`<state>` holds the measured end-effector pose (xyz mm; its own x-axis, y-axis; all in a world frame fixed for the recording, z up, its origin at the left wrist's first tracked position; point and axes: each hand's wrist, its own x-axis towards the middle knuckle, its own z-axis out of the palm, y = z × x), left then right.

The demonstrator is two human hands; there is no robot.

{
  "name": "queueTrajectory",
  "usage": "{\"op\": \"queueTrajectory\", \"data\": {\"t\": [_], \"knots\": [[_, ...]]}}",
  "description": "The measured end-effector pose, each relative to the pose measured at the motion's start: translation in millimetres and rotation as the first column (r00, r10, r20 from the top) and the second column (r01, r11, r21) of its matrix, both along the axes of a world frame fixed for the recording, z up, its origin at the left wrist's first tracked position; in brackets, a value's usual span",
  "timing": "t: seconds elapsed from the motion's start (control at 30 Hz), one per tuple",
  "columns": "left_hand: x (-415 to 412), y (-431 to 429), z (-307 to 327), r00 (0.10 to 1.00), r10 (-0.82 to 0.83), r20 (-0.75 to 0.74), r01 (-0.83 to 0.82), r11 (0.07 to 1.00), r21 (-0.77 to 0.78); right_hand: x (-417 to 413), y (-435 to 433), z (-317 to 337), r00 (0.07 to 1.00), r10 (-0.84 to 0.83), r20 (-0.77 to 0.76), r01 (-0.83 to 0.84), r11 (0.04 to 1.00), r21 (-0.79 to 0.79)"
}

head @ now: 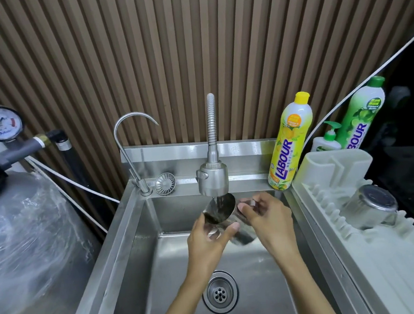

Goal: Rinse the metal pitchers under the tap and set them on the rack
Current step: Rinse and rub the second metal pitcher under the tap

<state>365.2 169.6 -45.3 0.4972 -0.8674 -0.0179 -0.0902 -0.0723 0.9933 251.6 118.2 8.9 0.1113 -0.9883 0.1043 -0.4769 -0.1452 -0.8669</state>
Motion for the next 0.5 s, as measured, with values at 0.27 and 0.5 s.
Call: {"op": "queueTrajectory", "data": {"t": [0.27, 0.5], "knots": [[15, -12, 4, 0.99, 0.104, 0.096, -0.081, 0.973, -0.216, 11, -4, -35, 0.613, 0.025, 0.79, -0.33, 0.916, 0.227], [19, 9, 18, 0.802, 0.219, 0.556, -0.251, 0.968, -0.019, 17, 2, -41, 0.716, -0.012, 0.699, -0.342, 0.866, 0.365]]}}
